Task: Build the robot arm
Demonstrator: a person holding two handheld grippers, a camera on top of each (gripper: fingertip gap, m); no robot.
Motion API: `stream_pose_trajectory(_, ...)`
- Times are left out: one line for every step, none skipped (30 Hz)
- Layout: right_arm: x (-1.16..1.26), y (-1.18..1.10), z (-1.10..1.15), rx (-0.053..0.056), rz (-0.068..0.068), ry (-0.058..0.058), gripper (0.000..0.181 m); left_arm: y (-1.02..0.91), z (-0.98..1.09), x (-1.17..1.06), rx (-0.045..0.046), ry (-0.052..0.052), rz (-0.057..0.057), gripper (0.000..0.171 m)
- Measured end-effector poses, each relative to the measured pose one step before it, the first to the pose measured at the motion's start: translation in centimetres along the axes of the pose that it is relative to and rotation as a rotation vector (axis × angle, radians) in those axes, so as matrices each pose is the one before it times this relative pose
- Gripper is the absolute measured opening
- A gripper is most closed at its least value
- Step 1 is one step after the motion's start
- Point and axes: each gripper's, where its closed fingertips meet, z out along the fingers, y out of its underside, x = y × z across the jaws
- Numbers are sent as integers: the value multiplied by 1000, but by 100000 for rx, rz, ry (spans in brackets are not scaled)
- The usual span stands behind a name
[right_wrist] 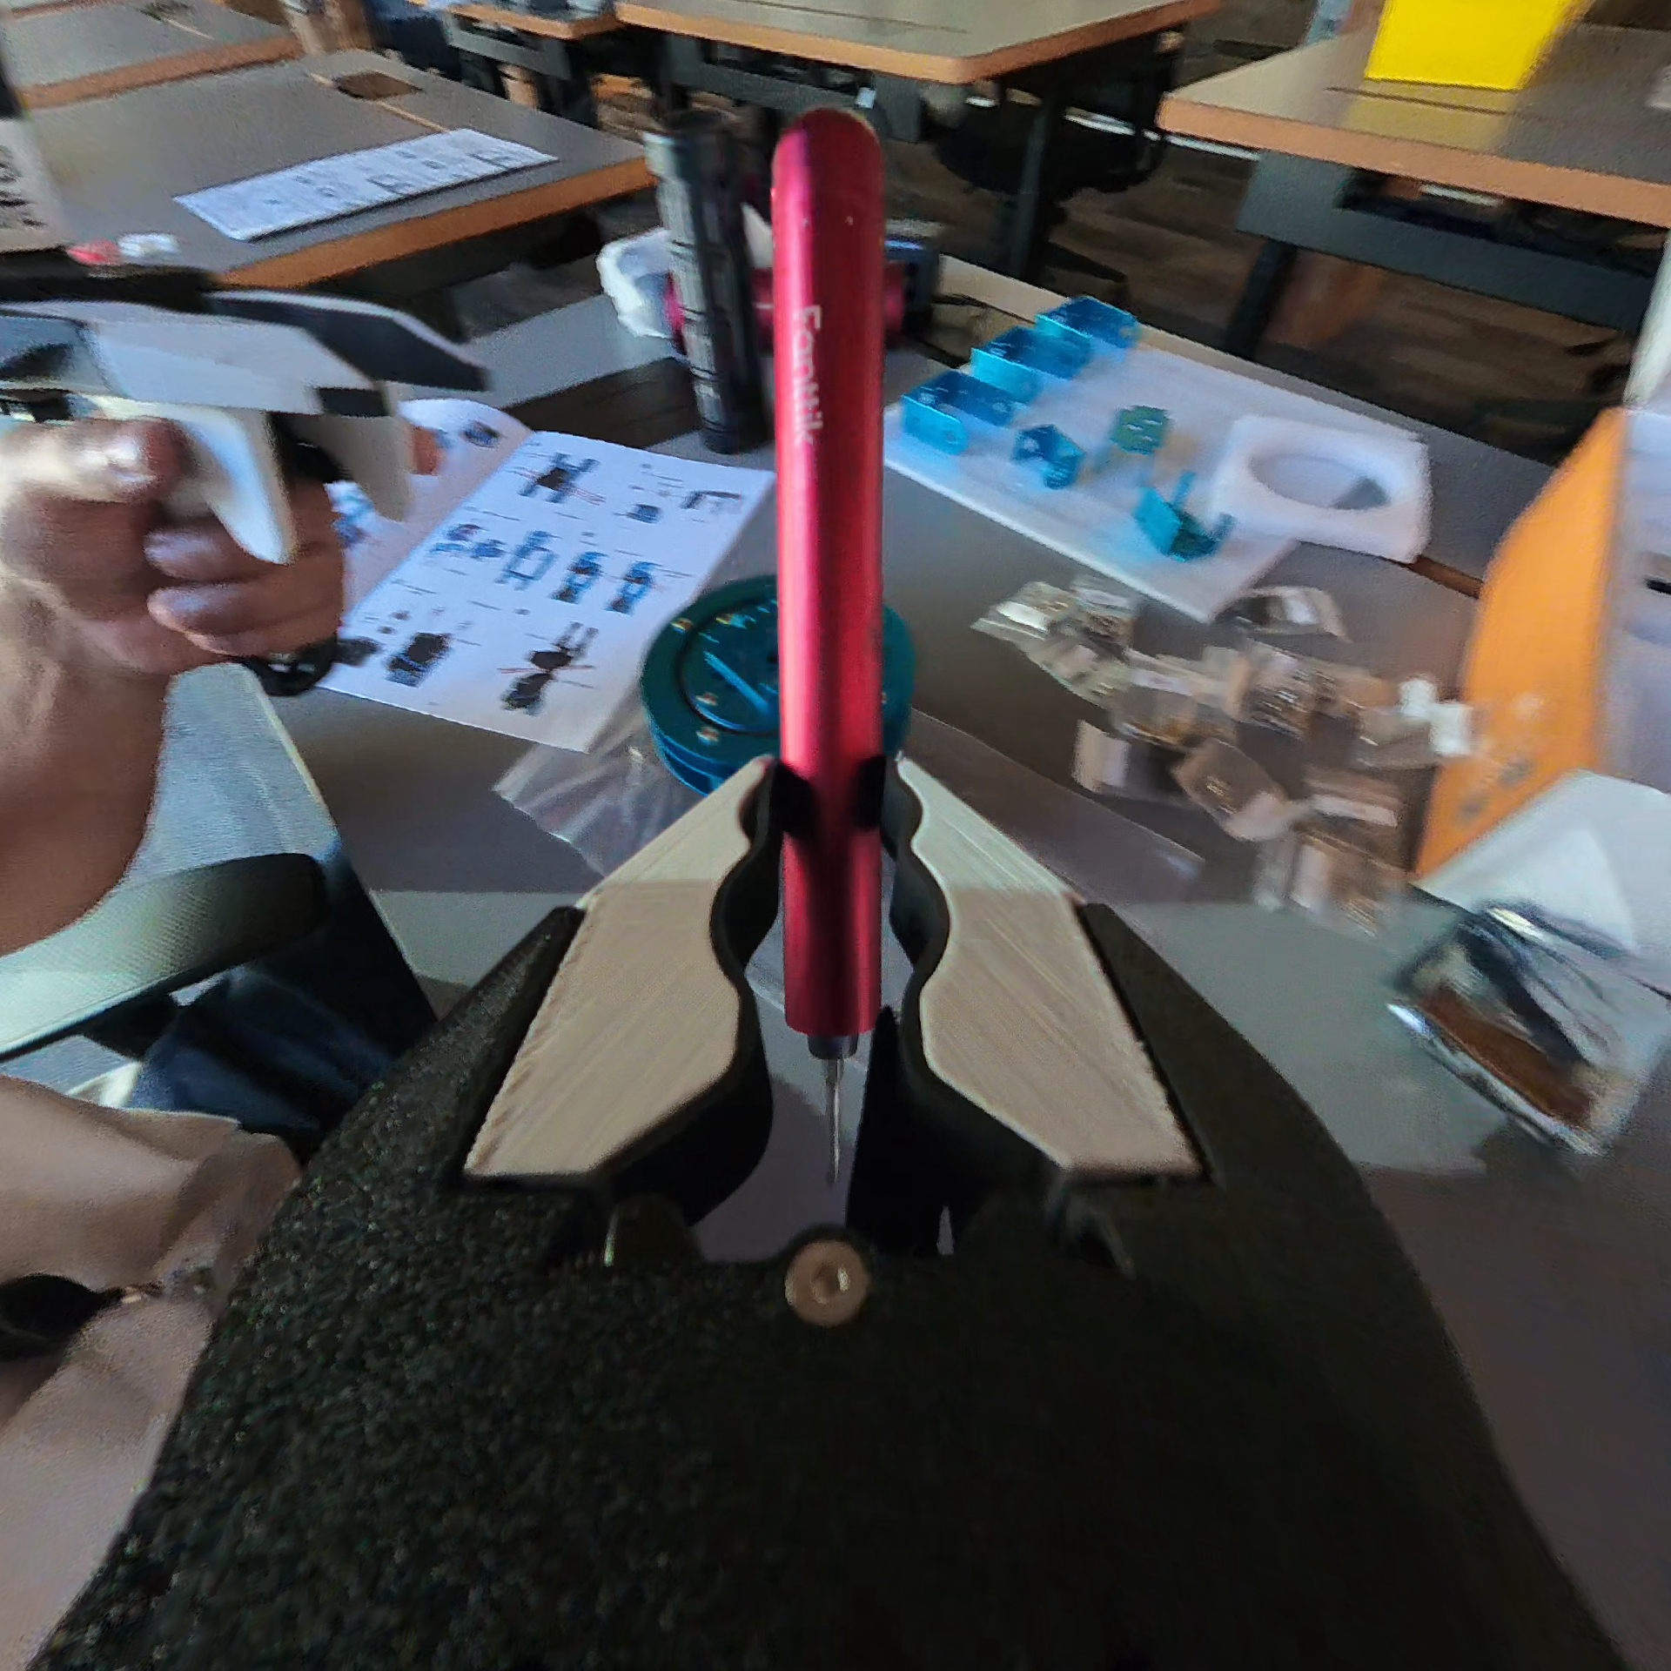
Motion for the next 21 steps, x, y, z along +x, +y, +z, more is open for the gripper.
stream_pose_trajectory(1210,364,-937,-1441,721,3144,19,264,-551,94,-416,-443,985,25)
stream_pose_trajectory(1287,467,-833,-1876,1172,3032,19,354,-607,-26,-693,-1135,1441,25)
stream_pose_trajectory(1408,542,-678,-2195,1310,3564,19,406,-630,-158,-1011,-1770,1254,25)
stream_pose_trajectory(1401,562,-512,-2258,1117,3401,18,411,-650,-197,-1032,-1971,628,25)
stream_pose_trajectory(1235,602,-350,-2297,946,2367,18,350,-705,-174,-591,-1832,58,25)
stream_pose_trajectory(1073,641,-227,-2318,852,1780,18,332,-757,-140,-272,-1582,-38,25)
stream_pose_trajectory(1021,649,-162,-1978,620,1974,18,386,-781,-219,-294,-1838,252,25)
stream_pose_trajectory(996,685,-82,-2021,651,2344,18,460,-751,-391,-588,-2664,357,25)
stream_pose_trajectory(1000,675,11,-1943,797,2516,19,510,-679,-548,-897,-3279,248,25)
stream_pose_trajectory(925,693,100,-2162,1570,2046,19,494,-599,-607,-1175,-3263,-91,25)
stream_pose_trajectory(836,687,176,-2167,2191,1683,19,439,-538,-582,-1272,-2917,-620,25)
stream_pose_trajectory(842,686,213,-2114,1811,2222,19,283,-531,-460,-744,-2163,-899,25)
stream_pose_trajectory(775,819,304,-3086,1513,2247,19,93,-583,-293,373,-1219,-866,25)
stream_pose_trajectory(636,815,353,-2931,896,2150,19,-64,-628,-166,1292,-649,-697,25)
stream_pose_trajectory(543,777,420,-2705,986,2241,19,-90,-621,-162,1485,-793,-511,25)
stream_pose_trajectory(508,826,516,-3381,792,2332,19,-57,-549,-224,1128,-1156,-287,25)
stream_pose_trajectory(434,738,568,-3178,1060,2045,19,-5,-464,-264,617,-1210,-171,25)
stream_pose_trajectory(122,668,644,-3361,1468,361,19,18,-386,-249,201,-988,-254,25)
stream_pose_trajectory(-192,605,731,-3755,691,-850,19,2,-302,-220,152,-644,-355,25)
stream_pose_trajectory(-265,426,756,-3318,-200,-521,19,-34,-253,-173,385,-325,-393,25)
stream_pose_trajectory(-131,272,712,-3021,-767,857,19,-59,-201,-125,626,-24,-367,25)
